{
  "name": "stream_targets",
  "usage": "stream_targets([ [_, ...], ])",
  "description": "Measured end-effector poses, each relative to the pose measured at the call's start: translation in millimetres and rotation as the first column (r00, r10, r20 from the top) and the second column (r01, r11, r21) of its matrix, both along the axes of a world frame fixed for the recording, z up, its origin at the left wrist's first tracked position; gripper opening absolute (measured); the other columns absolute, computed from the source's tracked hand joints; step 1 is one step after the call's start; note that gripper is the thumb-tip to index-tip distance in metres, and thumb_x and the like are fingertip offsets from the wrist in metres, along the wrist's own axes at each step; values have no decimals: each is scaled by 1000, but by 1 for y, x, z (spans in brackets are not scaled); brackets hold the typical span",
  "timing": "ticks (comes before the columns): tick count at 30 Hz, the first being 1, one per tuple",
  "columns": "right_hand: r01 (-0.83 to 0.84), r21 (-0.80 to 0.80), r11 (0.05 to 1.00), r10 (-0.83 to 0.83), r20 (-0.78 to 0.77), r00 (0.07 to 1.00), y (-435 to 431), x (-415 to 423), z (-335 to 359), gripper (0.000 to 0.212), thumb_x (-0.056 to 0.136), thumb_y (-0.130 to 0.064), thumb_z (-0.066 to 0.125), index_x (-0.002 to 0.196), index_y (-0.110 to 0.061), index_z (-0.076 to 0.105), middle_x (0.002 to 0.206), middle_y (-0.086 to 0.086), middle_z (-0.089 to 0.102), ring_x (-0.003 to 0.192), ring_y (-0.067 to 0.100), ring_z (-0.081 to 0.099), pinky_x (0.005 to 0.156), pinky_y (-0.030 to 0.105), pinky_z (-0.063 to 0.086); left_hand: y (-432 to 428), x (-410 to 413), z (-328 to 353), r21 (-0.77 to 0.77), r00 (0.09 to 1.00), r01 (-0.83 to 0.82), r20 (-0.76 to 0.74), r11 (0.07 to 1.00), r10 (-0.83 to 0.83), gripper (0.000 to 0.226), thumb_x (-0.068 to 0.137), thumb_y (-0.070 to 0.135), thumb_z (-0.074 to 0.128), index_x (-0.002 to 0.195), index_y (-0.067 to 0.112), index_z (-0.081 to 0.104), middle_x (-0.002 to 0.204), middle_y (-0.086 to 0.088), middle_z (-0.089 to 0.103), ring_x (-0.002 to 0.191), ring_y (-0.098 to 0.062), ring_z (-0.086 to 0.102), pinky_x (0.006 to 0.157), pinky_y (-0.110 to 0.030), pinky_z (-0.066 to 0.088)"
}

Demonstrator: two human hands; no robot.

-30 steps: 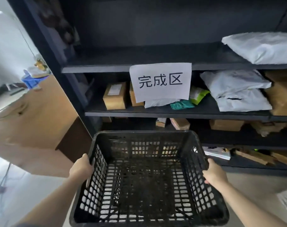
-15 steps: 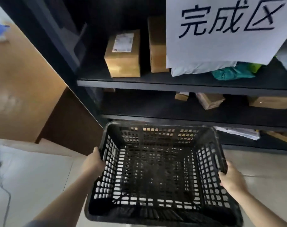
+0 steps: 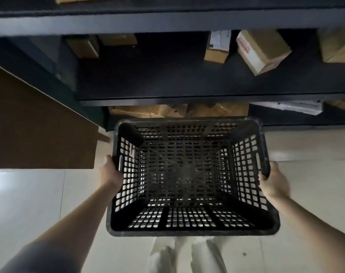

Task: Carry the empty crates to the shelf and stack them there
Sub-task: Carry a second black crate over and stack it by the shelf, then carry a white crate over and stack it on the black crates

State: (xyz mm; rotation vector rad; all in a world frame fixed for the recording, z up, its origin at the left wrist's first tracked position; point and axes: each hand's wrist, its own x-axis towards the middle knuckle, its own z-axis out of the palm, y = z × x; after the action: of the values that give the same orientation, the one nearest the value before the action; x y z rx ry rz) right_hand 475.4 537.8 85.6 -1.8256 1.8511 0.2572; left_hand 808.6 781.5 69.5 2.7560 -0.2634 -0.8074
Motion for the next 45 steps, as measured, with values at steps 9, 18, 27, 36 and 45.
stream_targets([
  [9,7,29,1000,-7,-10,1000,-1,-1,-11,25,92,-6,48,117,-5,45,79,16,61,77,39,62,62,35,40,-3,-10,0,34,1000,1,5,999,-1,29,79,-20,39,95,4,33,96,-37,62,91,-51,58,63,-44,37],
  [18,6,28,1000,-5,-15,1000,-1,-5,-18,25,90,-2,45,115,-7,42,69,5,57,66,31,55,58,34,41,-1,-12,-6,164,999,24,30,986,-30,31,80,-12,44,108,-1,38,102,-30,63,92,-47,61,61,-41,38],
  [27,-200,60,978,204,-74,976,-3,25,16,89,85,-31,66,152,-20,8,152,13,29,131,36,41,102,52,43,-28,-24,27,202,982,185,-5,962,-188,88,88,33,61,154,21,4,157,-14,23,142,-34,29,116,-48,28],
  [36,-458,-107,883,463,37,885,-12,37,144,71,89,-42,55,150,-21,25,155,3,33,139,23,37,112,37,35,-90,-53,164,56,866,456,203,888,-457,69,91,51,45,148,19,24,144,-8,44,131,-30,43,102,-46,44],
  [45,-142,-350,926,210,164,964,26,-47,314,70,89,-46,55,149,-24,27,154,-2,36,138,19,40,108,34,41,-125,-154,317,-196,645,763,287,616,-708,73,90,59,42,152,30,16,152,2,38,137,-23,39,109,-42,41],
])
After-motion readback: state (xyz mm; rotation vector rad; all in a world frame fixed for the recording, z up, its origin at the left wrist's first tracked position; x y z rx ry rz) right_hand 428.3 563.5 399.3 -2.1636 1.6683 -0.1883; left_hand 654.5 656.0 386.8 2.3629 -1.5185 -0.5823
